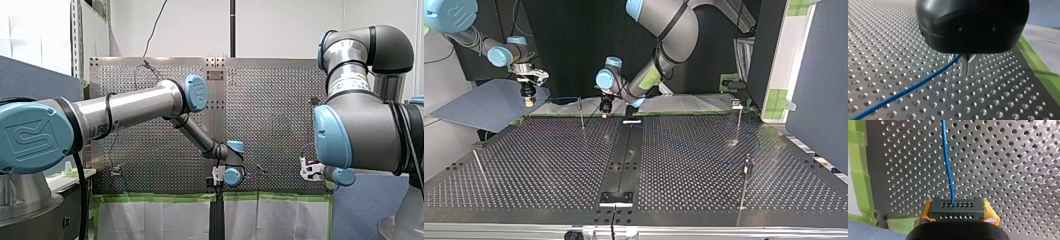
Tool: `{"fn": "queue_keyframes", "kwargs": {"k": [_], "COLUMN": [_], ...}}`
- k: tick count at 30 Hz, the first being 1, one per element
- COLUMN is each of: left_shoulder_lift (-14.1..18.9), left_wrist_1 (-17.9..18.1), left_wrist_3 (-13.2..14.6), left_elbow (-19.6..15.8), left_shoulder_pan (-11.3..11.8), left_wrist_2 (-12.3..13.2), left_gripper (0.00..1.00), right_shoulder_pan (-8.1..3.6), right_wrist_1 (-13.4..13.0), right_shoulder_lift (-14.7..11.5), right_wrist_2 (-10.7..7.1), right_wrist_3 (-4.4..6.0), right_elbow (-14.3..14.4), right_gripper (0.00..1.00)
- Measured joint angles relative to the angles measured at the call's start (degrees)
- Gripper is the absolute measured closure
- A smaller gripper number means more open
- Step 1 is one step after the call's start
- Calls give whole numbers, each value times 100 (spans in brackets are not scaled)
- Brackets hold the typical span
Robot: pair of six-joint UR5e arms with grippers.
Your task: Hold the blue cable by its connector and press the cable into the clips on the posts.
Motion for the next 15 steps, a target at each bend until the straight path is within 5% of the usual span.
{"fn": "queue_keyframes", "kwargs": {"k": [15], "left_shoulder_lift": [0], "left_wrist_1": [-113], "left_wrist_3": [10], "left_elbow": [35], "left_shoulder_pan": [34], "left_wrist_2": [-45], "left_gripper": [100], "right_shoulder_pan": [3], "right_wrist_1": [141], "right_shoulder_lift": [13], "right_wrist_2": [-2], "right_wrist_3": [126], "right_elbow": [-429], "right_gripper": [100]}}
